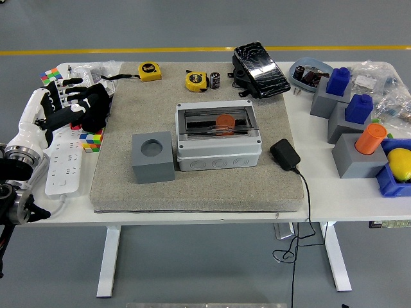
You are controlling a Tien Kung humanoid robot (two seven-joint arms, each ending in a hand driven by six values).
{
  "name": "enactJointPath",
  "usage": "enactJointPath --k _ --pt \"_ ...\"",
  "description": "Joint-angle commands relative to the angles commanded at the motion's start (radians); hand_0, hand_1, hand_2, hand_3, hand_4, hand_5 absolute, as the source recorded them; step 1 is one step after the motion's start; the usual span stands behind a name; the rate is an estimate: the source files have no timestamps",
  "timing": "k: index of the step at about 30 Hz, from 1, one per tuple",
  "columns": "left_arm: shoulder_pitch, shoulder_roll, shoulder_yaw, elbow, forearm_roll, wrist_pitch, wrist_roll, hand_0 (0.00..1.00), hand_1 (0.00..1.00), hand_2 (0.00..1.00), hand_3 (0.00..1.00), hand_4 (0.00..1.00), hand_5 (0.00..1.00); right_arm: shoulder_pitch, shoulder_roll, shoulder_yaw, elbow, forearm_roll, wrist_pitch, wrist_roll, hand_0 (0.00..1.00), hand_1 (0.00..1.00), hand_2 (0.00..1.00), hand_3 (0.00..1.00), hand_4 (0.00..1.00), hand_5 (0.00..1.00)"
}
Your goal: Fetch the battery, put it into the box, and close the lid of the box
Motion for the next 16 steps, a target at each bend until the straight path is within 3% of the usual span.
enactJointPath --k 16 --pt "-0.001 0.005 0.009 0.001 0.009 -0.004 0.003 0.552 0.678 0.648 0.656 0.91 0.22 0.005 -0.004 -0.018 0.0 0.004 0.0 -0.001 0.678 0.721 0.715 0.687 0.998 0.694"
